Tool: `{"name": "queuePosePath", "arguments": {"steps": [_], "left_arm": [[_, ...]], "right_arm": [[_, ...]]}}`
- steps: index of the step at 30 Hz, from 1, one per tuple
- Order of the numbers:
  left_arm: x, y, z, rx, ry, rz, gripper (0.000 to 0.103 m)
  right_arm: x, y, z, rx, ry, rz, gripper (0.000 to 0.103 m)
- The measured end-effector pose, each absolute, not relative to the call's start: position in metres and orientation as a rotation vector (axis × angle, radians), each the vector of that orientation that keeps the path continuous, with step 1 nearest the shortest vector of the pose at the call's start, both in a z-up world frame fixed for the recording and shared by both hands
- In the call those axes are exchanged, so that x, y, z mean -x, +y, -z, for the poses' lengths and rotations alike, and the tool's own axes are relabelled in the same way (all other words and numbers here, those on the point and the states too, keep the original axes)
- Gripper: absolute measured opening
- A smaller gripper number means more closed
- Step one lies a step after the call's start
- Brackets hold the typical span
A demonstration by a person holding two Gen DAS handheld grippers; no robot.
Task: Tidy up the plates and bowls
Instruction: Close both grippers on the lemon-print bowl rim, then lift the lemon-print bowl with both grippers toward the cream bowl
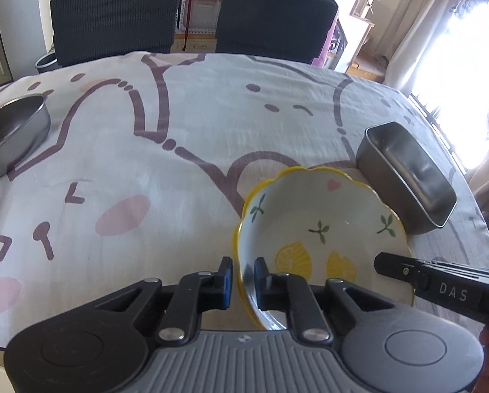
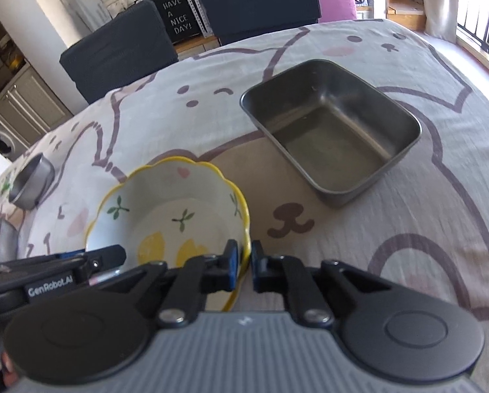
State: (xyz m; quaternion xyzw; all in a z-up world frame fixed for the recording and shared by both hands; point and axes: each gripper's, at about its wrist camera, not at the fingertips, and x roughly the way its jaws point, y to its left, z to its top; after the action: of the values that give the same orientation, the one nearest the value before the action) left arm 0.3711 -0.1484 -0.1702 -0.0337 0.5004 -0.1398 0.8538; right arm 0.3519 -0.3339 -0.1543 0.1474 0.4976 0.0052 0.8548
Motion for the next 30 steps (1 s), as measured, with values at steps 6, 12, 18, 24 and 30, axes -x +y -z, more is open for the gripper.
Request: {"name": "queuePosePath", "arguments": {"steps": [6, 12, 18, 24, 30], "left_arm": [[-0.379, -0.142, 0.174, 0.144, 1.066, 0.303, 0.014], [-0.377, -0.146, 0.171, 0.086, 1.055, 0.328, 0.010], [-0.370, -0.142, 0.161, 0.093, 1.044, 0.345, 0.009], [-0.350, -0.134, 0.126, 0.116, 0.972, 0.375, 0.008], [-0.319, -0.112, 0.090, 0.123, 0.918, 0.374, 0.008]], "right_arm": [[-0.353, -0.330, 0.156, -0.281, 1.051, -0.015, 0.010], [-0.353, -0.326, 0.155, -0.249, 1.052, -0.013, 0.010], [-0.347, -0.323, 0.147, -0.208, 1.042, -0.018, 0.010], [-0.328, -0.325, 0.117, -0.230, 0.958, -0.017, 0.010], [-0.301, -0.316, 0.081, -0.230, 0.876, -0.049, 0.009]]}}
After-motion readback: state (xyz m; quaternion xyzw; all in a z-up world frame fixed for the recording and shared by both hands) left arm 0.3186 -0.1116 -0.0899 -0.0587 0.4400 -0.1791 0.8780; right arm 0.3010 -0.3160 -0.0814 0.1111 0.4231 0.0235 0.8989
